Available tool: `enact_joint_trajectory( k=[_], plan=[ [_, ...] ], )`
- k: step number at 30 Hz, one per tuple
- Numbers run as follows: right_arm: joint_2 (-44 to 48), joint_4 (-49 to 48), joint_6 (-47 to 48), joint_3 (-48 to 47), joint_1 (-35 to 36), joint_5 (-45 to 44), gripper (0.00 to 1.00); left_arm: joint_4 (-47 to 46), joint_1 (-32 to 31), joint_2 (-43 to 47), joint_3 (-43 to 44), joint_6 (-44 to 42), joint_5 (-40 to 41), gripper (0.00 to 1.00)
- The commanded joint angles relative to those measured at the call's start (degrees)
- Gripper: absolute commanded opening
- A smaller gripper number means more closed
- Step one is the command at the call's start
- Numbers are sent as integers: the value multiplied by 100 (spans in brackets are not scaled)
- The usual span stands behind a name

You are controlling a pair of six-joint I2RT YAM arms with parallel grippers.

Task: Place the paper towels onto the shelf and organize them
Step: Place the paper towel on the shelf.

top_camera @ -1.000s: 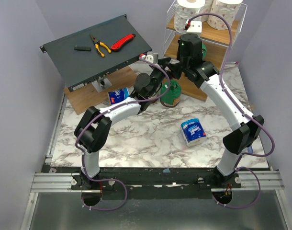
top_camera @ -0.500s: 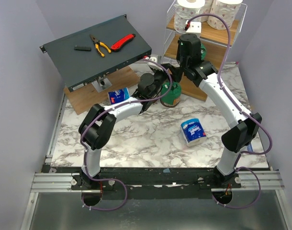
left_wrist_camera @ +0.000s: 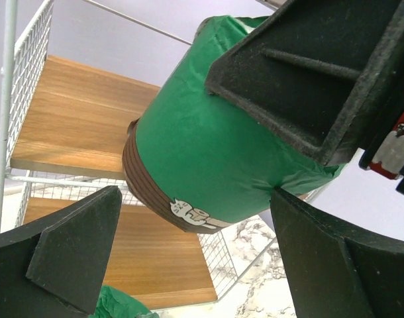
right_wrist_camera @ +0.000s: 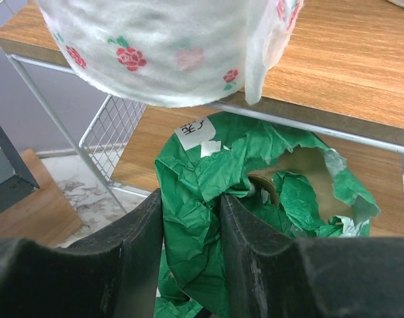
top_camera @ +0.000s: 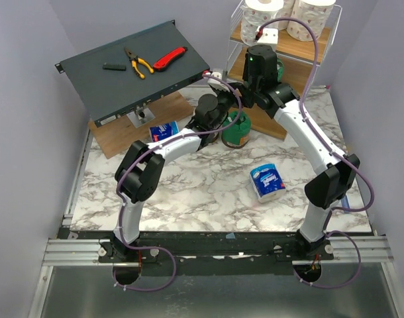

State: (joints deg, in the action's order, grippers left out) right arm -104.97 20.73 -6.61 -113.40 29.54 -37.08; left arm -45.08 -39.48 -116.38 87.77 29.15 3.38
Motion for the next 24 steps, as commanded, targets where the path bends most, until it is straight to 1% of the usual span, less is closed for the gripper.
enact_joint_trajectory(
  k=[1, 7, 17, 21, 24],
  plan=[
    [-35, -183, -31, -244, -39, 104, 41, 280, 10, -187, 314, -14, -179, 98],
    [35, -135, -50, -352, -29, 188, 56, 471, 10, -295, 532, -23, -180, 99],
    [514, -34, -266, -499, -33, 449, 67, 739, 45, -394, 842, -64, -191, 99],
    [1040, -97, -549, -206, -36, 762, 72, 919, 77, -428, 1009, -172, -204, 98],
    [1536, -248, -780, 323, -28, 947, 74, 986, 99, -477, 1090, -172, -199, 99]
  ],
)
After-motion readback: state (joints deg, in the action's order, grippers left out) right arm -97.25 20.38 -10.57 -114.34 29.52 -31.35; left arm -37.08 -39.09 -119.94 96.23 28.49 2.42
